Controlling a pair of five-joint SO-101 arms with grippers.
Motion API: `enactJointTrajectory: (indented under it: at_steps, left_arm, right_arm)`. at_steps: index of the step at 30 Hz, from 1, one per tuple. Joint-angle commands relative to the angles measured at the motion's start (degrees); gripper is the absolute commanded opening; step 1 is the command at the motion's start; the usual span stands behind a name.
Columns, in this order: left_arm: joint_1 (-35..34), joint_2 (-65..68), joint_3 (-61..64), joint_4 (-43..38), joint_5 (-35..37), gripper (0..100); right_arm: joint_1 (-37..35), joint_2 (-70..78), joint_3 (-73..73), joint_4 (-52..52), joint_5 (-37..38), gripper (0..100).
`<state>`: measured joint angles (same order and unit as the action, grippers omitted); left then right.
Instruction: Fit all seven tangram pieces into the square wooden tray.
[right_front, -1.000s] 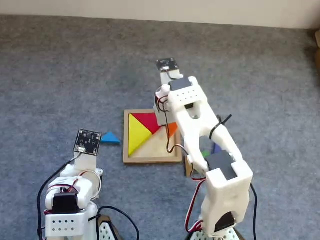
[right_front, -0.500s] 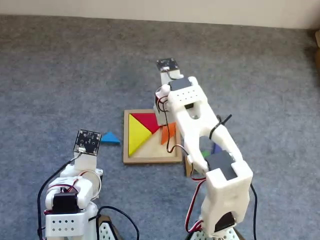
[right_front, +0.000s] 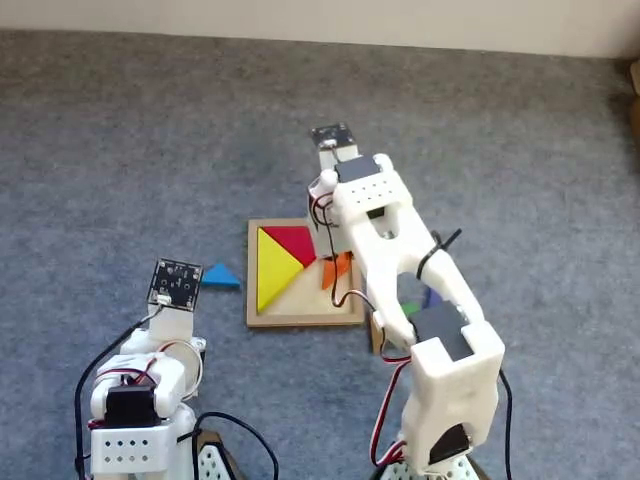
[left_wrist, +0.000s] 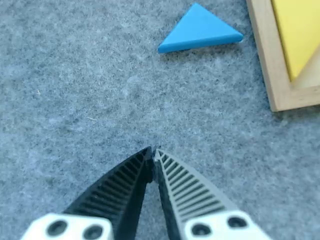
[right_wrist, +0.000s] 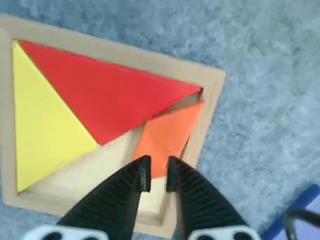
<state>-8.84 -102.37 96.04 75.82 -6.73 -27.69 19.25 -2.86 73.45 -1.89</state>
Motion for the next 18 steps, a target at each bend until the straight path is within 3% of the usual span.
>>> enactJointTrajectory:
  at_steps: [1, 7, 18]
  left_arm:
    - [-0.22, -2.42, 1.19, 0.26, 0.53, 4]
    - [-0.22, -2.42, 1.19, 0.26, 0.53, 4]
    - [-0.22, -2.42, 1.19, 0.26, 0.53, 4]
  right_arm:
    - [-0.66, -1.36, 1.71, -4.62, -0.09, 3.2]
    - [-0.40, -1.45, 6.46, -9.36, -0.09, 3.2]
    - [1.19, -1.89, 6.02, -9.19, -0.09, 3.2]
